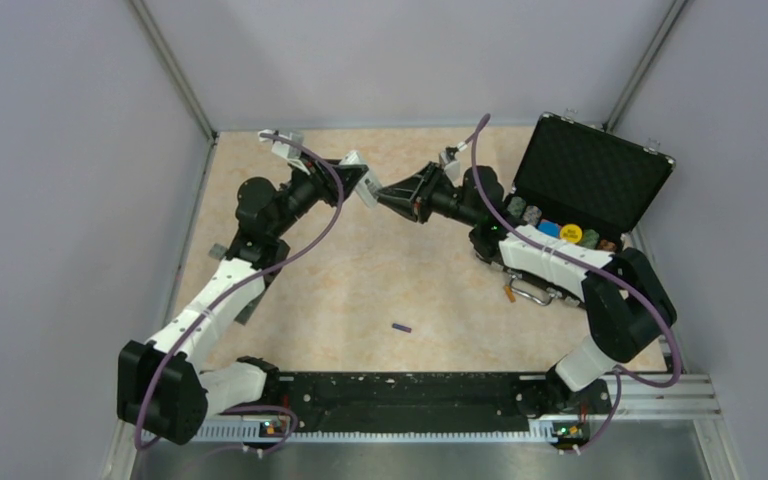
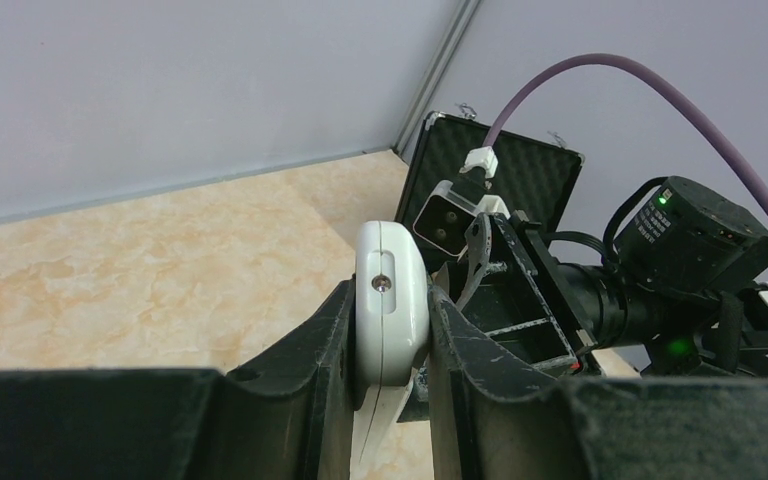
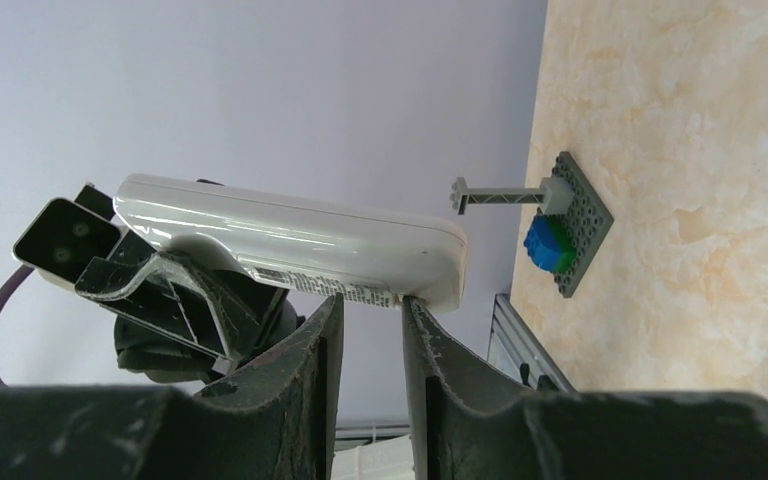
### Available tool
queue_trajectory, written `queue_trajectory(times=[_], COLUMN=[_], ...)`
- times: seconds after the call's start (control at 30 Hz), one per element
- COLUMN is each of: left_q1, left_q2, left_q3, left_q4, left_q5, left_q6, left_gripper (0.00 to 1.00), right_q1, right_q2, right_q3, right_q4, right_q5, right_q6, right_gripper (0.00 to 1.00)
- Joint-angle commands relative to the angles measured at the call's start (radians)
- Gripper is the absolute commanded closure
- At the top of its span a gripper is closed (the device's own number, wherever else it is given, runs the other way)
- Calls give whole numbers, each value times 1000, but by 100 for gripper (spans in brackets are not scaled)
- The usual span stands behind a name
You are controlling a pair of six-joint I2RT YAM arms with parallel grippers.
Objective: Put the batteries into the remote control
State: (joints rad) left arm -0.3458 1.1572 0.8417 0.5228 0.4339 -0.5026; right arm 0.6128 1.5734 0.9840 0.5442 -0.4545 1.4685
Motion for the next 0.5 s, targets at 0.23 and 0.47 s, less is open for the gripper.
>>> queue_trajectory(times=[0.23,0.47], left_q1=[-41,-41], left_q2=[-9,0], left_q3=[73,85], left_q4=[73,49], left_q5=[188,201], left_q6=[-141,-149], left_gripper=[100,100], right_q1=[7,7], right_q2=[34,33], right_q3=[25,4], right_q4=[160,206], right_q5=[15,22], right_q6=[-3,-9], right_gripper=[74,76])
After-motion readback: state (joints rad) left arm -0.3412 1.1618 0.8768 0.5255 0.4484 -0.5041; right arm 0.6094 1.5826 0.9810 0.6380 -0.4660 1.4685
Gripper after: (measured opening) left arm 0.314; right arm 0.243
